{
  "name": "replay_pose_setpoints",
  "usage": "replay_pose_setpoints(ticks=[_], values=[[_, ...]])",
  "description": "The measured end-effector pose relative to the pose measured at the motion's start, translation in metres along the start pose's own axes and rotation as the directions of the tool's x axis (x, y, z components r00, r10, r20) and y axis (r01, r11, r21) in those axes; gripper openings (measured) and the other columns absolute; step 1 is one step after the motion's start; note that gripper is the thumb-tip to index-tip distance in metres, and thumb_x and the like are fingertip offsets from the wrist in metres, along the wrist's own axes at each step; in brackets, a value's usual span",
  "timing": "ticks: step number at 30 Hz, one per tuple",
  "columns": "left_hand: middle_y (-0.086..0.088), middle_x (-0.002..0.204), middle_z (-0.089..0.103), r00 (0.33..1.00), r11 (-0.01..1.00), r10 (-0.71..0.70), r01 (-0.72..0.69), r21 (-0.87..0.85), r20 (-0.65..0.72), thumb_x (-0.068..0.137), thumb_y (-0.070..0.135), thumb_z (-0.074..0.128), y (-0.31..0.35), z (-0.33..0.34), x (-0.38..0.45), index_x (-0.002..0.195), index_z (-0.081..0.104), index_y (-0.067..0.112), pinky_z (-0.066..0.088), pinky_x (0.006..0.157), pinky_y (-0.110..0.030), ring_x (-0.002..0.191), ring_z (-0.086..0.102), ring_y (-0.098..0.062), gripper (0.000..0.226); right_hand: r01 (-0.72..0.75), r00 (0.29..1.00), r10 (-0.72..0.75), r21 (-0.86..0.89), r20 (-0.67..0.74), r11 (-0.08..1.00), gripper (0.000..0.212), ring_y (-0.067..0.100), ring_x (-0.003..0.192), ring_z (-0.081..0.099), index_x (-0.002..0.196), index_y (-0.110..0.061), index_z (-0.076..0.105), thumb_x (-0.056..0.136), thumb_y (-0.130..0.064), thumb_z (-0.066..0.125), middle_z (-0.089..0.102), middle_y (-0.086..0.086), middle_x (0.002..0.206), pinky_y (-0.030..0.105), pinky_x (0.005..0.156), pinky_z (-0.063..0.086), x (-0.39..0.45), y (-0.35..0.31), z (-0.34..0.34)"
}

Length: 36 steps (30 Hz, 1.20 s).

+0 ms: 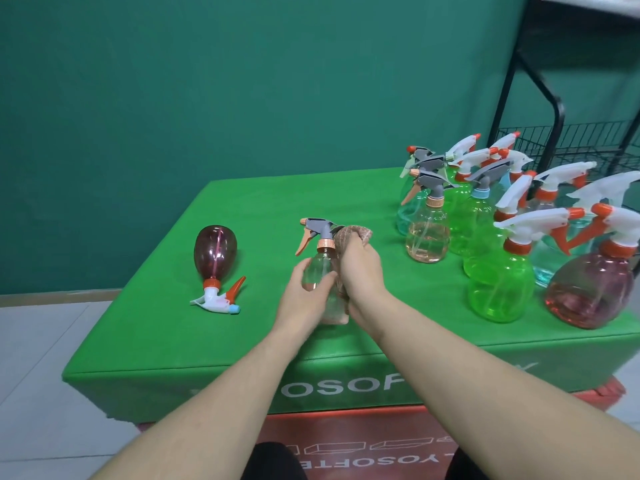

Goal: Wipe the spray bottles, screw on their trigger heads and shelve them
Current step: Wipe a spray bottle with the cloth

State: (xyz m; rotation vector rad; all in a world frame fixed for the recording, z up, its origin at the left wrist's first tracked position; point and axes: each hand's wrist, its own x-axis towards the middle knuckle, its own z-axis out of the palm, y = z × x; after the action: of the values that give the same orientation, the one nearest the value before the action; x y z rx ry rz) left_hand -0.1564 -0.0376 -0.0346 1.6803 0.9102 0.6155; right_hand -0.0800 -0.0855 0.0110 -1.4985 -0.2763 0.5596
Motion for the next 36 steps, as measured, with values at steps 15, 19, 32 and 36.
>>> replay_pose_setpoints(ticks=[15,19,32,36], values=[[0.000,0.137,0.065,0.990,0.932,-0.074,0.112,-0.345,0.120,0.095,0.036,0.071,-0.023,-0.008,0.013,0.143,0.053,0.045,0.061,0.077,-0.030,0.097,0.077,-0.016,0.052,0.135,0.988,-0.112,-0.252,0.103,0.958,0.051,0.031,0.121,0.058,0.133,-0.017,0.057,0.108,-0.048,0.025,0.062,0.012,0.132,0.046,0.108,0.043,0.010,0.022,0.011],[-0.013,0.124,0.071,0.981,0.890,-0.098,0.162,-0.427,0.170,0.075,0.055,0.078,-0.021,-0.010,0.019,0.142,0.053,0.043,0.062,0.081,-0.044,0.092,0.077,-0.026,0.072,0.007,0.993,-0.016,-0.083,-0.118,0.996,0.047,0.032,0.102,0.063,0.093,-0.015,0.062,0.107,-0.043,0.027,0.066,0.010,0.100,0.049,0.099,0.050,0.015,0.021,0.008],[0.019,0.126,0.071,0.953,0.926,-0.069,0.171,-0.336,0.295,0.081,0.065,0.068,-0.019,-0.011,0.018,0.146,0.045,0.057,0.049,0.109,-0.051,0.112,0.072,-0.017,0.070,0.280,0.960,-0.228,-0.516,0.163,0.810,0.052,0.027,0.136,0.048,0.143,-0.021,0.050,0.108,-0.047,0.022,0.053,0.005,0.147,0.046,0.117,0.031,0.017,0.024,0.024],[0.007,0.123,0.075,0.941,0.905,-0.043,0.179,-0.386,0.335,0.079,0.066,0.065,-0.021,-0.015,0.016,0.149,0.045,0.047,0.051,0.107,-0.051,0.111,0.073,-0.022,0.075,0.427,0.904,-0.334,-0.513,0.268,0.744,0.044,0.024,0.126,0.054,0.132,-0.016,0.060,0.109,-0.036,0.029,0.063,0.007,0.132,0.035,0.109,0.039,0.021,0.023,0.017]])
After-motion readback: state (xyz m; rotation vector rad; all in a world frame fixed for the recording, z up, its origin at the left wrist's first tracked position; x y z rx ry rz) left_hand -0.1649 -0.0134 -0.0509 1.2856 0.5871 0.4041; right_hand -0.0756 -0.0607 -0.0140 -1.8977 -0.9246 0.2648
